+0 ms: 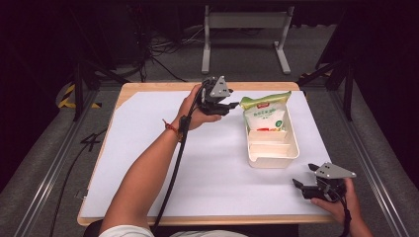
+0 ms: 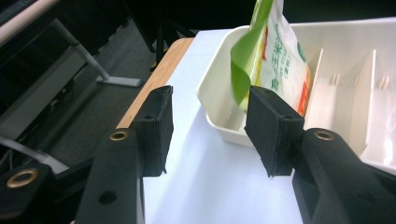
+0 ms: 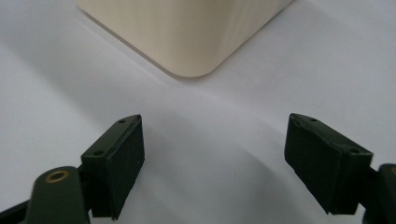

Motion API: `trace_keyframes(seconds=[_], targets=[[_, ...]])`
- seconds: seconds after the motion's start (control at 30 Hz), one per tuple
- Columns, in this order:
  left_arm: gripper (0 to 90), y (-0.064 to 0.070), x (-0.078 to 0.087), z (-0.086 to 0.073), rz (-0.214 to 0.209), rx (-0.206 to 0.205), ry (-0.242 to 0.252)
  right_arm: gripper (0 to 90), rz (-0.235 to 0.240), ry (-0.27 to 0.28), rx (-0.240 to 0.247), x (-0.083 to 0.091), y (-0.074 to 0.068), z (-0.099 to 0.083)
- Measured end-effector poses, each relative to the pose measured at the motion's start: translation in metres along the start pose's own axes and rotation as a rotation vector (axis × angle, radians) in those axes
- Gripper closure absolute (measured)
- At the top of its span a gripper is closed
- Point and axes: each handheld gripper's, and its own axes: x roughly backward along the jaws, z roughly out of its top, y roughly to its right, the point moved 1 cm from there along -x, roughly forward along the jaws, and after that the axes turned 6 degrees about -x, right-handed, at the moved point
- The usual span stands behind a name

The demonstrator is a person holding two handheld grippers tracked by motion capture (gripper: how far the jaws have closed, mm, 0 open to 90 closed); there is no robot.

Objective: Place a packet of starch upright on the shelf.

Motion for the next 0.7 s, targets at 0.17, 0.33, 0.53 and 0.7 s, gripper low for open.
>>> trace_keyframes(seconds=[0.17, 0.33, 0.53, 0.7], targets=[[46.8, 0.003, 0.011, -0.012, 0.032, -0.009, -0.024, 19.9, -0.001, 0.000, 0.003, 0.000, 0.000, 0.000], [42.6, 0.006, 0.020, -0.025, 0.064, -0.008, -0.048, 19.8, 0.000, -0.001, 0.001, 0.000, 0.000, 0.000], [38.6, 0.012, 0.029, -0.039, 0.086, -0.015, -0.078, 19.8, -0.001, -0.002, 0.002, 0.000, 0.000, 0.000], [34.5, 0.024, 0.041, -0.058, 0.104, -0.012, -0.127, 19.8, -0.005, 0.000, 0.001, 0.001, 0.000, 0.000]])
